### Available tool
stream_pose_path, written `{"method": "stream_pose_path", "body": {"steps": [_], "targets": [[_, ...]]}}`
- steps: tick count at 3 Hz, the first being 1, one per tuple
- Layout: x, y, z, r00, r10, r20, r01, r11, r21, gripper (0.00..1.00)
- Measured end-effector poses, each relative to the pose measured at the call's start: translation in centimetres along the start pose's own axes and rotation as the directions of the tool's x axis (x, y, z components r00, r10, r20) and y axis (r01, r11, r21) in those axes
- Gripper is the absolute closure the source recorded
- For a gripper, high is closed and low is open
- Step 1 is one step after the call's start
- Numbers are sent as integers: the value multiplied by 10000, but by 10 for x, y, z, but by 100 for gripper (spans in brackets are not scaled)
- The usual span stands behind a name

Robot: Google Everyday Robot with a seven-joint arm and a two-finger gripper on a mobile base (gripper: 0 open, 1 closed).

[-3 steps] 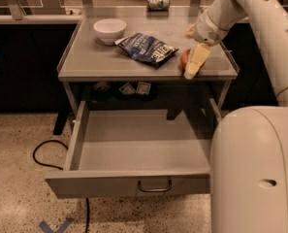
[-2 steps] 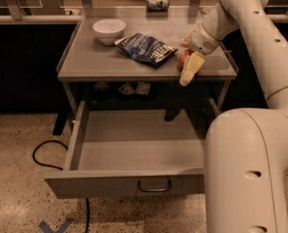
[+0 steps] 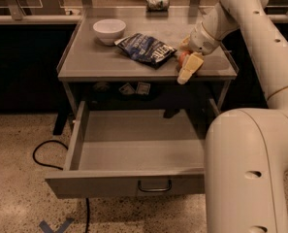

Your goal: Place apple into top drawer

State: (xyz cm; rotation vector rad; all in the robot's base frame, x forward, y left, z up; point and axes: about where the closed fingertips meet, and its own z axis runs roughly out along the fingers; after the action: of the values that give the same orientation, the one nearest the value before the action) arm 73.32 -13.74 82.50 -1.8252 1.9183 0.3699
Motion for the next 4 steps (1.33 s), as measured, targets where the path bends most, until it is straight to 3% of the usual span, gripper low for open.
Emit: {"method": "stream_pose_path", "body": {"steps": [3,4], "targets": [[-3,-1,-5,10000,0,-1,0,10000,0,89],[-4,-1,-6,10000,0,-2,0,10000,0,100]]}}
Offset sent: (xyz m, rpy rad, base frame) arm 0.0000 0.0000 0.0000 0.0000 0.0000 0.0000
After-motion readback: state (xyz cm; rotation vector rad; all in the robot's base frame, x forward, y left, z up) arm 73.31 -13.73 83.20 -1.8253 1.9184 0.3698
